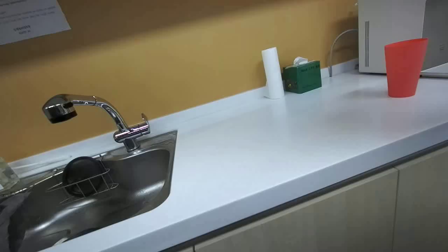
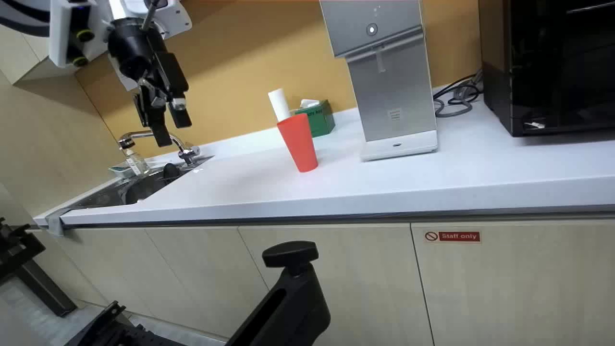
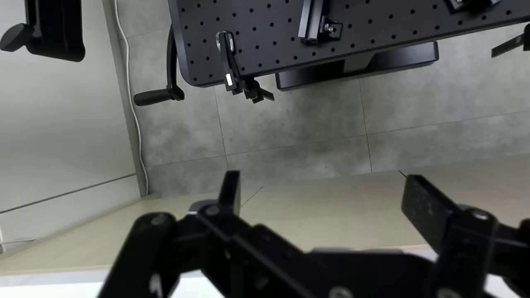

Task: Put the orange cup on the drip tray of the dispenser

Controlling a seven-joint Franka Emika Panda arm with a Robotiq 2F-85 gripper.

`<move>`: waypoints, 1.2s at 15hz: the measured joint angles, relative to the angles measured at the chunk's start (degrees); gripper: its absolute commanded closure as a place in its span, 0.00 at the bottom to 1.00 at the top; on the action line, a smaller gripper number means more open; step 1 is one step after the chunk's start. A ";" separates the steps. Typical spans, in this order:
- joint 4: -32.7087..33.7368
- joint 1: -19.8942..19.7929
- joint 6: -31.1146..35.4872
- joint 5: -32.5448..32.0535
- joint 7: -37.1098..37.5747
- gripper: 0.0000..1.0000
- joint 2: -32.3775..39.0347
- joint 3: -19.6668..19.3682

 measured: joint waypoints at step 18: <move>-1.12 1.46 6.83 5.86 6.99 0.00 0.03 0.01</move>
